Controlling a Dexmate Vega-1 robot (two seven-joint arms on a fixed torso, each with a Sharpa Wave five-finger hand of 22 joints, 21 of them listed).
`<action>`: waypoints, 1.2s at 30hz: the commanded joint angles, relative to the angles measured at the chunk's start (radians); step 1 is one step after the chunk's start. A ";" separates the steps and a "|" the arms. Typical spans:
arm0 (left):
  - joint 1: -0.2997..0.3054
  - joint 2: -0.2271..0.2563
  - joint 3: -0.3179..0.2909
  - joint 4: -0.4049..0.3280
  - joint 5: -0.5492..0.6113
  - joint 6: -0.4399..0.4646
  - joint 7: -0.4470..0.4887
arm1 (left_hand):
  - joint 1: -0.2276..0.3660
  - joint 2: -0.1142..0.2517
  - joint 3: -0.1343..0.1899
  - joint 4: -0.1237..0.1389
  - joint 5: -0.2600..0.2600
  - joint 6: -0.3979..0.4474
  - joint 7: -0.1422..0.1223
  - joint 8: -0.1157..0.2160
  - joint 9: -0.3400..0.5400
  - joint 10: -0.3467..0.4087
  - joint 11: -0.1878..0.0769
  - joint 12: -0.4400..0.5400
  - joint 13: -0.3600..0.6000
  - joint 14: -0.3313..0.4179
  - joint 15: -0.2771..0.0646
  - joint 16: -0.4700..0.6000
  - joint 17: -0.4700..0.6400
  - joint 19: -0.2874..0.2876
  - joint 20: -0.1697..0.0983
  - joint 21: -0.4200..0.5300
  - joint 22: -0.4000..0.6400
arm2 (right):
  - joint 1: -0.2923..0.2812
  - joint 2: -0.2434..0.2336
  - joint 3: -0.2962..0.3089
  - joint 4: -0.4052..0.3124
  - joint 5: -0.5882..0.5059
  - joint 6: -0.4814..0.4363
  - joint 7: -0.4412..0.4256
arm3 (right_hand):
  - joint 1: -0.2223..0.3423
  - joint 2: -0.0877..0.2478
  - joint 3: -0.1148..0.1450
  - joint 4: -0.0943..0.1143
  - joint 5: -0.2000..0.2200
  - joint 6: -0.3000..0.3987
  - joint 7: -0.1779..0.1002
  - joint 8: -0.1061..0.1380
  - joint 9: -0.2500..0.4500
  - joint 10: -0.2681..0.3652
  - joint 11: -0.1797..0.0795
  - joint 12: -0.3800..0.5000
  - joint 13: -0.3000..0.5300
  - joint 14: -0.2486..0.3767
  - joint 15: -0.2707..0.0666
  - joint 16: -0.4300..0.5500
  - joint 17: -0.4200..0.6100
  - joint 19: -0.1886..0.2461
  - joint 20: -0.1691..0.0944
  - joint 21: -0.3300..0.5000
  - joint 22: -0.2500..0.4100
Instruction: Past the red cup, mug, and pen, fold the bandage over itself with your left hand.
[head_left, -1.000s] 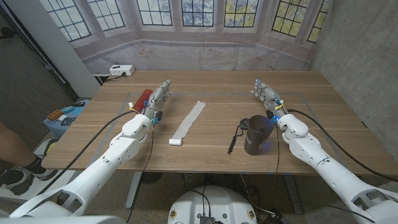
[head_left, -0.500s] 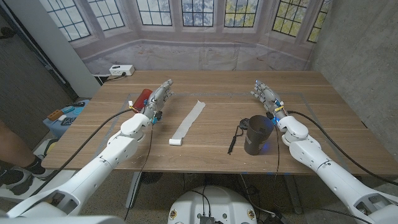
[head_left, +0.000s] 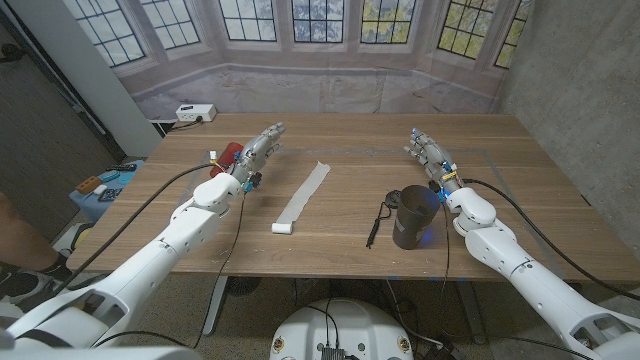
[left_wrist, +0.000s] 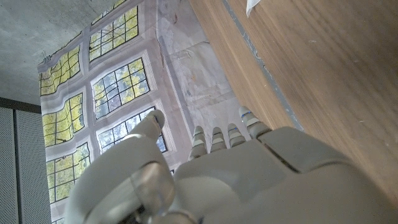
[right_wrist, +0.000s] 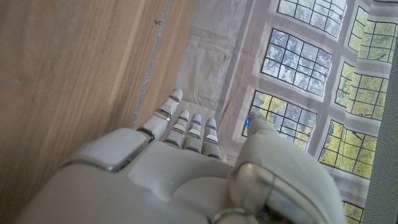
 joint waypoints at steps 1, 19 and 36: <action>-0.056 0.016 0.035 0.019 0.053 0.017 -0.026 | 0.016 0.001 0.005 -0.012 0.008 0.016 -0.002 0.009 0.005 0.003 -0.004 -0.004 0.003 0.004 0.003 0.002 0.002 0.008 0.003 -0.002 0.004 | -0.016 -0.007 0.013 -0.006 -0.002 0.019 -0.008 | 0.008 0.001 0.003 -0.011 0.005 0.010 0.003 0.005 0.003 0.000 0.002 0.001 0.004 0.004 -0.033 0.009 0.000 0.010 -0.064 0.007 0.001; -0.053 0.073 0.046 -0.045 0.129 0.053 0.001 | 0.042 -0.003 0.010 -0.050 0.014 0.049 0.021 0.012 0.006 0.004 -0.002 -0.010 0.004 0.008 0.009 0.002 0.003 0.020 0.012 -0.012 0.005 | 0.001 0.002 0.010 0.033 0.004 0.042 0.026 | 0.008 0.002 0.003 -0.019 0.005 0.012 0.006 0.006 0.003 -0.001 0.011 0.002 0.005 0.006 -0.031 0.013 -0.001 0.014 -0.065 0.009 0.002; -0.168 0.094 0.098 0.040 0.257 0.021 -0.059 | 0.091 -0.011 0.009 -0.102 0.019 0.137 0.001 0.019 0.007 0.053 -0.023 -0.003 0.004 0.058 -0.003 0.012 0.003 0.069 0.001 -0.020 0.006 | 0.042 0.032 0.001 0.106 0.005 0.072 0.053 | 0.009 0.006 0.005 -0.026 0.006 0.019 0.004 0.008 0.004 0.003 0.011 0.004 0.005 0.008 -0.034 0.015 -0.001 0.017 -0.067 0.009 0.002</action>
